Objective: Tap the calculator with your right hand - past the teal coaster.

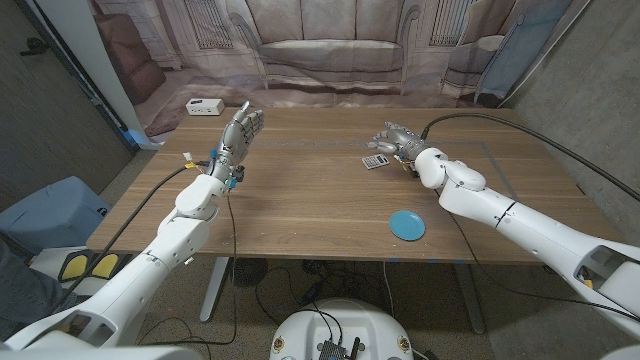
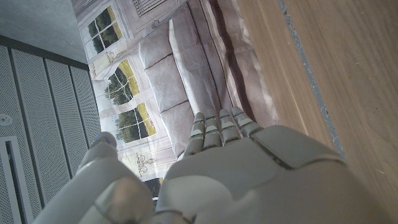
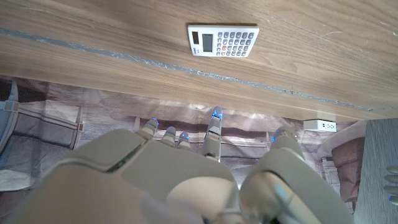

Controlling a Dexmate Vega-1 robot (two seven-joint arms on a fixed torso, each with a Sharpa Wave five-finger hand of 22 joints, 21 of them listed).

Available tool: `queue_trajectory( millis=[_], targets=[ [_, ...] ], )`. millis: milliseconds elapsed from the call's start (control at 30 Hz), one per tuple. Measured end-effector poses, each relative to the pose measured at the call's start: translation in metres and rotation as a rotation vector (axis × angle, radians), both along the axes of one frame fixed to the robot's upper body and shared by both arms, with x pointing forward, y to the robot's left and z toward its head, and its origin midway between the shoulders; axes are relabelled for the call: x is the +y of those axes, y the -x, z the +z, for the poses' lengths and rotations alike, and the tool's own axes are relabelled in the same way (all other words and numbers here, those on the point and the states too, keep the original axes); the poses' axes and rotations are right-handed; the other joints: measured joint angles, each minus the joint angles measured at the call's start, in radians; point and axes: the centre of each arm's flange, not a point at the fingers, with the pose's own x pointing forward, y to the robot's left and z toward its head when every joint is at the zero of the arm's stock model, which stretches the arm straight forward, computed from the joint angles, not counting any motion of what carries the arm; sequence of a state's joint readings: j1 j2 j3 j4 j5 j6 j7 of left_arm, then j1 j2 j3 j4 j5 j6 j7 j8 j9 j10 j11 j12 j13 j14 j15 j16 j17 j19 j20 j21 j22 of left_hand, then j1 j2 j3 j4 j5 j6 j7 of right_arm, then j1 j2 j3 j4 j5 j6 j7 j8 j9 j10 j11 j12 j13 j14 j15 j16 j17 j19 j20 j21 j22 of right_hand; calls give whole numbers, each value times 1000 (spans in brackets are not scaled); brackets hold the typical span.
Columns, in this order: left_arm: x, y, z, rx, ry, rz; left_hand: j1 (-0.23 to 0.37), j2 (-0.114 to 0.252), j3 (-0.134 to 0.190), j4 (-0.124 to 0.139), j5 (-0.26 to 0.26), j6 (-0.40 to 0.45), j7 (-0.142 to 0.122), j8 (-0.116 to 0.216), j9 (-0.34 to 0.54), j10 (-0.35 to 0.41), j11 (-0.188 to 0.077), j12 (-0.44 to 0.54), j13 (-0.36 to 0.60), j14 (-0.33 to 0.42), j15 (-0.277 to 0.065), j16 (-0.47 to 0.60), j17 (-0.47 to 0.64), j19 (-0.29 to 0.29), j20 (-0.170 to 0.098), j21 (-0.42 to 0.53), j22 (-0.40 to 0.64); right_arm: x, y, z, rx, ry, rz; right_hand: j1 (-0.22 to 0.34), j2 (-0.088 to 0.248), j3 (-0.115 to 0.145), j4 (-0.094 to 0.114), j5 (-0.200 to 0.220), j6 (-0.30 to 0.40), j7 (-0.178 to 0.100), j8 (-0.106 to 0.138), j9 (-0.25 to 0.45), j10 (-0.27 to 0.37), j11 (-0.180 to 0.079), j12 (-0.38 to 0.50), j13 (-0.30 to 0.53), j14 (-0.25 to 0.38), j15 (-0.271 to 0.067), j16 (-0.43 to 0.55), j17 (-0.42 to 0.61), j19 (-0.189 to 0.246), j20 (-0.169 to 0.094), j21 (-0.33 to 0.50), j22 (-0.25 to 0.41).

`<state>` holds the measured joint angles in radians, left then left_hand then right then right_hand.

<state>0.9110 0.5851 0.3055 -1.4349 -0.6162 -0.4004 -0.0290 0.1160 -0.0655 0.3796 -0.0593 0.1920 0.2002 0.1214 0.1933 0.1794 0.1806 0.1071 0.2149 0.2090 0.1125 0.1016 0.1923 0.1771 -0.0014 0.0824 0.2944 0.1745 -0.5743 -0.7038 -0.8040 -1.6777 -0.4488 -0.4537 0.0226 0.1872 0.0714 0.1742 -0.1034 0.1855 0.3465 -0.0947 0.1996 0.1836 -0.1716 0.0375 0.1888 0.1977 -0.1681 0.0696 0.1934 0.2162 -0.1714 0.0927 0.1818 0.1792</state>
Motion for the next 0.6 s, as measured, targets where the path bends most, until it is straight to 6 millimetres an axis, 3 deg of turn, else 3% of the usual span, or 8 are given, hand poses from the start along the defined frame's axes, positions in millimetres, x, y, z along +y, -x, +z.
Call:
queue_trajectory(
  millis=[600],
  targets=[
    [-2,0,0,5,5,1,0,0,-4,-4,0,7,0,0,0,0,0,0,-5,4,4,0,0,2,2,-14,0,12,-3,-10,-36,118,-50,-4,4,0,0,0,-9,-9,-4,5,0,0,0,0,0,0,0,0,0,0,0,0]
  ],
)
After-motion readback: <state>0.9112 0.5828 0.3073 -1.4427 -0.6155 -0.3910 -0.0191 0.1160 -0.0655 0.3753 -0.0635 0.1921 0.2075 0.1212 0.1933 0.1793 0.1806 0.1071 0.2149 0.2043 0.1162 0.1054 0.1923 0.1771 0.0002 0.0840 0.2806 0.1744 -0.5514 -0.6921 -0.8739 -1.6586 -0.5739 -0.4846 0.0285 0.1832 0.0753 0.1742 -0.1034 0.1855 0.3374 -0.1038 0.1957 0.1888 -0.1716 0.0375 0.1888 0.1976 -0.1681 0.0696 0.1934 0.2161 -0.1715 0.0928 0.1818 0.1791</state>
